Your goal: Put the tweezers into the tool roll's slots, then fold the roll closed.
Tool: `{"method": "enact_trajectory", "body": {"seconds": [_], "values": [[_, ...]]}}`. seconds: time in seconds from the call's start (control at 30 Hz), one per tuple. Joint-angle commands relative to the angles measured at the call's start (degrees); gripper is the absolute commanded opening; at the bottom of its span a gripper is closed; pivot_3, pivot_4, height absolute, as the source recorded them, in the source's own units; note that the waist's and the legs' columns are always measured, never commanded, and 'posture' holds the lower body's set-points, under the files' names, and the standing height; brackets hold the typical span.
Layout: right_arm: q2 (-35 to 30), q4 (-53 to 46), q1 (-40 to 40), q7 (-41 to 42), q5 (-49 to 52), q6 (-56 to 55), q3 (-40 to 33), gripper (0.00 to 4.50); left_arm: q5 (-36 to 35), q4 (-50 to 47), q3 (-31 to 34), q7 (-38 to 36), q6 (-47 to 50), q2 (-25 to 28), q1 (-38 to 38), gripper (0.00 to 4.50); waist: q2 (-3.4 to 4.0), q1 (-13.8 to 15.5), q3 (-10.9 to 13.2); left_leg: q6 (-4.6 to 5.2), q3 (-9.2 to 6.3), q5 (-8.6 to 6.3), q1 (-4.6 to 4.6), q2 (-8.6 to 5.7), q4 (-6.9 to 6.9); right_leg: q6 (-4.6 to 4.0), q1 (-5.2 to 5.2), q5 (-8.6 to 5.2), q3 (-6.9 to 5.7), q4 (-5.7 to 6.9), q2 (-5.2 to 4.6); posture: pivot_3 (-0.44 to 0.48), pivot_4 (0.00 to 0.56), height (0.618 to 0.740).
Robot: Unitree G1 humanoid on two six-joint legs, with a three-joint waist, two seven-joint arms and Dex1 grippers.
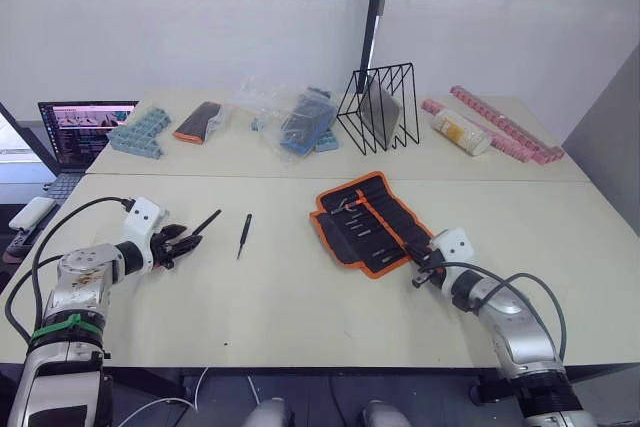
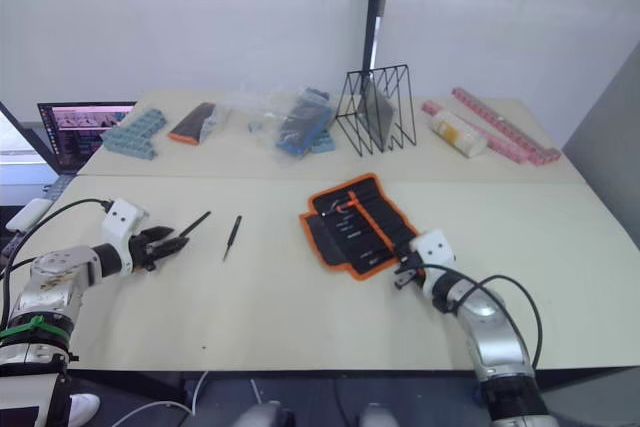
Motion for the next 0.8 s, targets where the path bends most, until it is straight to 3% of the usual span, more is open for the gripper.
{"method": "enact_trajectory", "body": {"seconds": [0.03,0.13,0.43,0.6,0.8], "values": [[-0.25,2.67,2.27,-0.41,-1.34,3.73,0.97,0.0,0.52,0.59,-0.57,-0.22,-0.42,-0.12,-0.38,1.0,0.0,0.0,0.0,0.0,0.0,0.0,0.0,0.0,0.0,0.01,-0.02,0.0,0.01,0.04,0.0,0.0,0.15,0.74],[-0.27,2.56,2.25,-0.45,-1.36,3.96,1.05,0.0,0.21,0.07,-0.19,-0.24,-0.22,0.3,-0.14,0.02,0.01,0.01,0.0,0.0,0.0,0.0,0.0,0.0,0.0,0.02,-0.09,-0.01,0.0,0.11,0.01,0.0,0.15,0.74],[-0.15,3.05,1.48,-0.25,-1.45,4.0,1.43,0.0,-1.8,-6.89,2.14,-0.21,3.13,2.22,0.67,0.02,-0.01,-0.14,0.01,0.0,0.0,0.0,-0.03,0.0,0.0,0.02,-0.16,-0.02,0.01,0.14,0.03,0.0,0.15,0.74],[-0.36,3.3,1.13,-0.07,-1.78,3.85,1.76,0.0,-4.39,-21.47,1.77,-1.96,7.28,2.58,1.47,0.02,-0.08,-0.14,0.06,-0.01,0.0,0.01,-0.08,0.02,0.01,0.02,-0.23,-0.01,0.03,0.17,0.02,0.0,0.15,0.74],[-0.36,3.61,0.75,-0.19,-2.01,3.69,2.0,0.0,-9.7,-36.57,-2.04,-5.26,21.74,2.95,-2.26,0.02,-0.02,-0.55,0.1,-0.01,0.02,0.01,-0.11,0.05,0.01,0.02,-0.21,-0.01,0.08,0.19,0.06,0.0,0.15,0.74]]}}
